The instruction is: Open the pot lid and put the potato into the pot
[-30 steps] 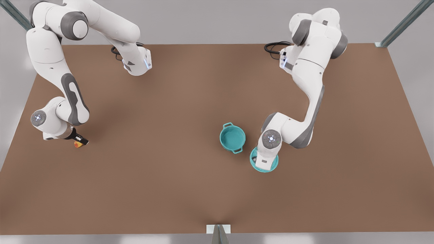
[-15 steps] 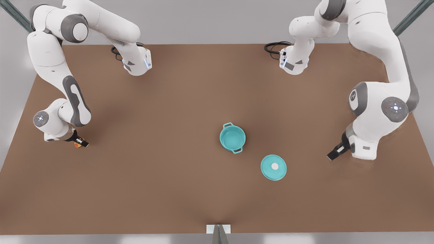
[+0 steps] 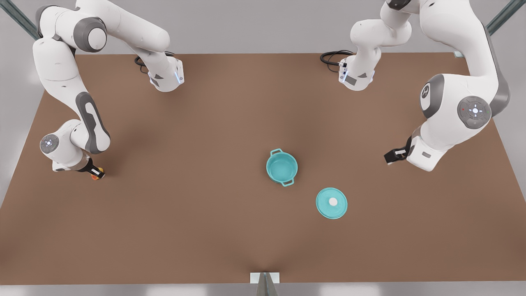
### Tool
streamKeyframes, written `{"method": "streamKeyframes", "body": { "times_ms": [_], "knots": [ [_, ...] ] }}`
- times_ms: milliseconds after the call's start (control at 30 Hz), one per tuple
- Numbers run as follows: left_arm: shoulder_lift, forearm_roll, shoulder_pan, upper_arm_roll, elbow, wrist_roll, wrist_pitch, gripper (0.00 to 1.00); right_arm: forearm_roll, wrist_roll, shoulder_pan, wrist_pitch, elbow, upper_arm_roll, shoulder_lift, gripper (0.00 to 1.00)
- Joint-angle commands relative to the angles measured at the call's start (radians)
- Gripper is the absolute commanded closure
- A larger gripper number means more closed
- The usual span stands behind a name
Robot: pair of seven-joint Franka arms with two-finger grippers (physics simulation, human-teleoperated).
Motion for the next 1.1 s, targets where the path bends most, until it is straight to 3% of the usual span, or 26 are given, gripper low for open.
{"method": "streamKeyframes", "body": {
  "times_ms": [0,267,500,733,867,1067],
  "knots": [
    [-0.001,0.002,0.001,0.0,0.0,0.269,-0.018,0.0,-0.001,0.004,0.0,0.0,0.0,0.001,-0.001,0.44],
    [0.002,0.002,0.003,0.0,0.0,0.269,-0.017,0.0,0.001,-0.003,0.008,-0.014,-0.009,0.01,-0.064,0.44],
    [0.002,0.002,0.003,0.0,0.0,0.268,-0.017,0.0,0.005,0.125,0.018,-0.15,-0.004,0.168,-0.182,0.44],
    [-0.007,0.002,0.006,0.001,0.007,0.263,-0.027,0.0,0.012,0.326,0.225,-0.236,0.003,0.177,-0.26,0.44],
    [-0.014,-0.043,0.017,0.006,0.011,0.255,-0.139,0.0,0.016,0.411,0.351,-0.318,0.077,0.225,-0.26,0.44],
    [0.001,-0.033,0.012,0.004,0.006,0.258,-0.049,0.0,0.016,0.691,0.566,-0.41,0.235,0.225,-0.203,0.44]
  ]
}}
